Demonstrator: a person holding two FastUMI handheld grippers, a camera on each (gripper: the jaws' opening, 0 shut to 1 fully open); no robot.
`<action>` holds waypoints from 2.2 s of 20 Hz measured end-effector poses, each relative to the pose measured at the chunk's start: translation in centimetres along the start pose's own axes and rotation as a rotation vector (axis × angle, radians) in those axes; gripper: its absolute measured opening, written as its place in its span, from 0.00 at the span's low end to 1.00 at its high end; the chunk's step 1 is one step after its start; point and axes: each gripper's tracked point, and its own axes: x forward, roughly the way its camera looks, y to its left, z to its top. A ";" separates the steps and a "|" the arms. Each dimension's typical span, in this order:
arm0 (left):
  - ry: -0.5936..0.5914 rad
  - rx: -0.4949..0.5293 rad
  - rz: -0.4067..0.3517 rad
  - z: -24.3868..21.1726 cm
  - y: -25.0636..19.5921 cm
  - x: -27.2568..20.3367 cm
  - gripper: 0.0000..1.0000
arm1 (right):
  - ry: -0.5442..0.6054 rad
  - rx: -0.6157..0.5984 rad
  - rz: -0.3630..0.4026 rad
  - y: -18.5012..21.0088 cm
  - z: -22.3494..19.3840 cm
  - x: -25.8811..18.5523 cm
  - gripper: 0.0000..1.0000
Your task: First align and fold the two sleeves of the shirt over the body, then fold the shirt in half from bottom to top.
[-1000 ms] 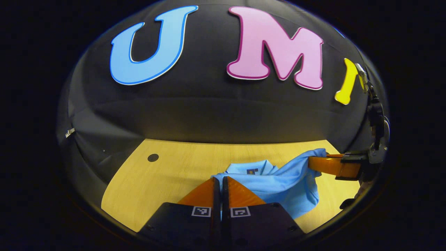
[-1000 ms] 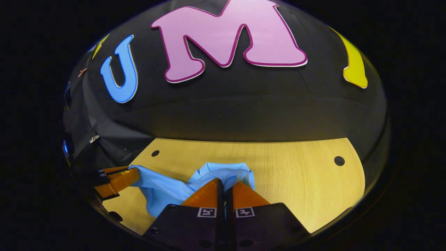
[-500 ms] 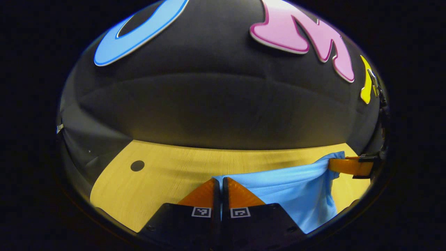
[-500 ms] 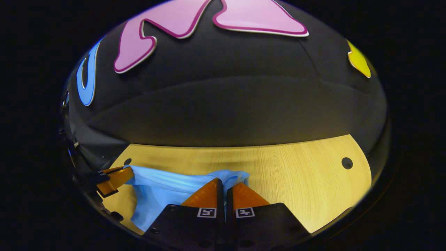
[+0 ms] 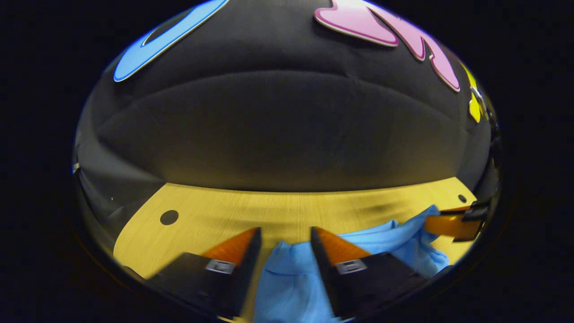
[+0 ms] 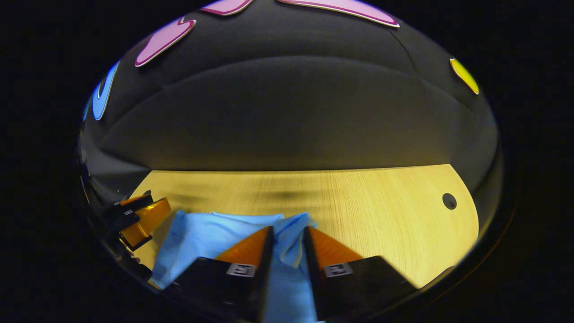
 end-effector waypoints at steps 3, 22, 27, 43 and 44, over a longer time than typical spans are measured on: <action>-0.046 -0.007 -0.017 2.4 0.2 -3.0 0.98 | -0.040 0.004 0.001 0.5 1.1 -2.6 0.97; -0.390 -0.030 -0.089 15.1 2.9 -34.5 0.98 | -0.440 -0.035 -0.098 4.7 9.1 -35.1 0.98; -0.390 -0.002 -0.137 11.7 3.2 -41.4 0.98 | -0.433 -0.002 -0.107 6.0 5.3 -41.1 0.98; -0.339 -0.039 -0.249 0.6 2.6 -56.6 0.98 | -0.441 0.061 -0.111 7.1 -4.1 -54.1 0.98; -0.328 -0.048 -0.239 -0.1 3.3 -56.9 0.98 | -0.440 0.059 -0.119 6.9 -4.7 -54.5 0.98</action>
